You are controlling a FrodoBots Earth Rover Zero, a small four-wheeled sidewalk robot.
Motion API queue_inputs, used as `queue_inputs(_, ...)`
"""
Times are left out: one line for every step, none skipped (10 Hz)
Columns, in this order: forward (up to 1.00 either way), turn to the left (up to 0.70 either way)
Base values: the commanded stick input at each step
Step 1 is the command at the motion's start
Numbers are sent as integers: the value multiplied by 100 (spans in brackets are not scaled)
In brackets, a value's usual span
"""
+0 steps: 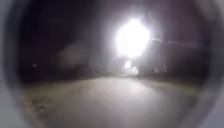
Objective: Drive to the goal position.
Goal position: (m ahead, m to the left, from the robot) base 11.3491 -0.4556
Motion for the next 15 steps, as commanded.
queue_inputs(100, 0)
queue_inputs(100, 0)
queue_inputs(100, 0)
queue_inputs(100, 0)
queue_inputs(100, 0)
queue_inputs(100, 0)
queue_inputs(100, 0)
queue_inputs(100, 0)
queue_inputs(100, 0)
queue_inputs(100, 0)
queue_inputs(100, 0)
queue_inputs(100, 0)
queue_inputs(100, 0)
queue_inputs(100, 0)
queue_inputs(100, 0)
